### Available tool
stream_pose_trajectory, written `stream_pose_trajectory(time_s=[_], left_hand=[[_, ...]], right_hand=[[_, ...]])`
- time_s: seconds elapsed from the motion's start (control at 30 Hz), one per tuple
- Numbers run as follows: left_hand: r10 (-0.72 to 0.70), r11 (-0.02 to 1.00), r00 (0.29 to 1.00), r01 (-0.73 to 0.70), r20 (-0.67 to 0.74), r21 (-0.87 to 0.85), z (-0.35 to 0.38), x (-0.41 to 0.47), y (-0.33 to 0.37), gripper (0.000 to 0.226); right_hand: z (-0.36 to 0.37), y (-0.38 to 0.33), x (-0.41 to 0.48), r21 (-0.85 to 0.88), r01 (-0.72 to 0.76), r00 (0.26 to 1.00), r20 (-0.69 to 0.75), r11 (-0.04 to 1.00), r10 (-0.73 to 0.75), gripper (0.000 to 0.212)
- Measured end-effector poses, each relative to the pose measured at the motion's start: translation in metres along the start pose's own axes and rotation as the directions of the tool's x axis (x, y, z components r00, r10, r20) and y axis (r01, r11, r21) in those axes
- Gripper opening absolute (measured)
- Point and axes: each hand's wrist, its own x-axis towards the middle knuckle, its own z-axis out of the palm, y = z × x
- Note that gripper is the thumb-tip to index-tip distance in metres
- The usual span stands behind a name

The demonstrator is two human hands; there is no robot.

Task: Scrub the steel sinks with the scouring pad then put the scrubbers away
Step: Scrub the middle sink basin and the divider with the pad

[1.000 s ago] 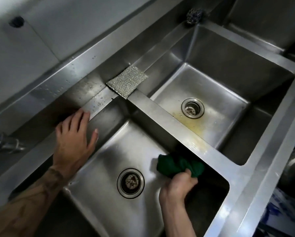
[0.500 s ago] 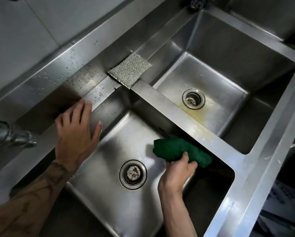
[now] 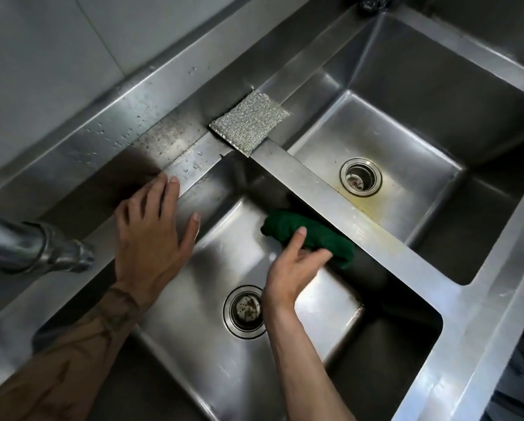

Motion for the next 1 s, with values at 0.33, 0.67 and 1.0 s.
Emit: stream_pose_trajectory(time_s=[0.33, 0.67, 1.0], left_hand=[[0.008, 1.0, 1.0, -0.008, -0.009, 0.011, 0.001, 0.001, -0.001, 0.06], [-0.01, 0.999, 1.0, 0.009, -0.017, -0.038, -0.003, 0.002, 0.0, 0.055], [-0.04, 0.946, 0.997, 0.059, 0.067, -0.32, -0.031, -0.019, -0.025, 0.049]], right_hand=[[0.101, 0.012, -0.002, -0.171, 0.265, 0.913, 0.362, 0.949, -0.189, 0.019], [0.09, 0.014, 0.025, -0.433, 0.378, 0.796, 0.604, 0.818, -0.048, 0.023], [0.072, 0.036, -0.025, -0.248, 0.614, 0.565, 0.801, 0.75, -0.198, 0.024]])
